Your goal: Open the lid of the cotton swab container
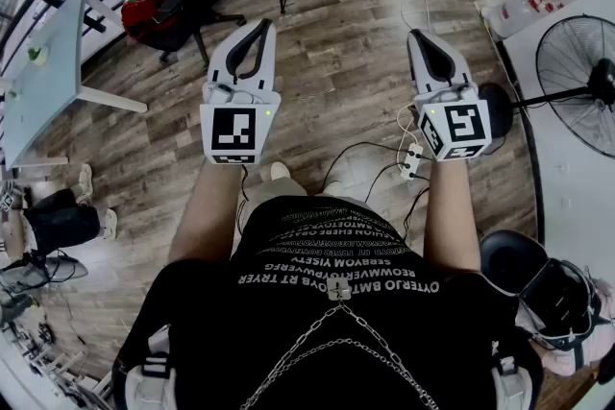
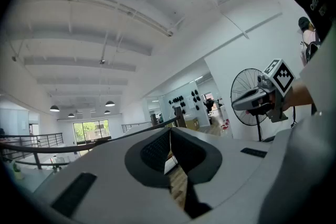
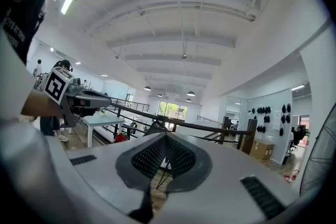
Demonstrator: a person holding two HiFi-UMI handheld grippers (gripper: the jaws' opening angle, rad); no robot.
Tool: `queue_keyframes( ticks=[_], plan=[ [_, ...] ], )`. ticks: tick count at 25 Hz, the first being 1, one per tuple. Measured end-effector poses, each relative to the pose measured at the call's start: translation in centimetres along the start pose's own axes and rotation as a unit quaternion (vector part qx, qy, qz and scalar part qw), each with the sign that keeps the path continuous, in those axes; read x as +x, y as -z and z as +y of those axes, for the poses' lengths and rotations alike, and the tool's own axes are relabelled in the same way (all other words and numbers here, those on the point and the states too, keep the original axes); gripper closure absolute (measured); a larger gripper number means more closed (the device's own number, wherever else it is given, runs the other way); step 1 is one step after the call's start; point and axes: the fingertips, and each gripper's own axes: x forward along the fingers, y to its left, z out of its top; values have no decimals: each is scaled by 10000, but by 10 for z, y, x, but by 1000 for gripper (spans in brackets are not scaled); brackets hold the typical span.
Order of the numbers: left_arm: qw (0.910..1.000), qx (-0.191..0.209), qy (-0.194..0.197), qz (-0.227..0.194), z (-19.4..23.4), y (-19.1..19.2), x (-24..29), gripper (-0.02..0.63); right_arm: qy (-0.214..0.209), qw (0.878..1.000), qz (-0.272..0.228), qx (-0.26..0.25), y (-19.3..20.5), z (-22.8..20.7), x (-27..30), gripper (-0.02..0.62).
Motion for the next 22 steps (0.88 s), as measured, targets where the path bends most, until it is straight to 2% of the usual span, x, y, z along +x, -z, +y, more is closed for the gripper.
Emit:
queue_keyframes(
  ticks=[4, 10, 15, 18, 22],
  plan=[
    [9999, -54, -122, 12, 3, 5, -30, 577, 49, 9998, 48, 212, 16, 9, -27, 580],
    [9994, 93, -338, -10, -4, -2, -53, 577, 146, 9985, 149, 516, 42, 5, -68, 580],
    [9988, -65, -485, 34, -7, 3, -70, 577, 185, 9975, 223, 639, 56, 5, -92, 578],
    [9974, -209, -634, 271, -6, 16, -70, 575, 185, 9973, 191, 682, 58, -1, -96, 578],
    [9956, -281, -815, 361, 10, 21, -58, 574, 129, 9969, 74, 773, 53, -14, -77, 575]
  ],
)
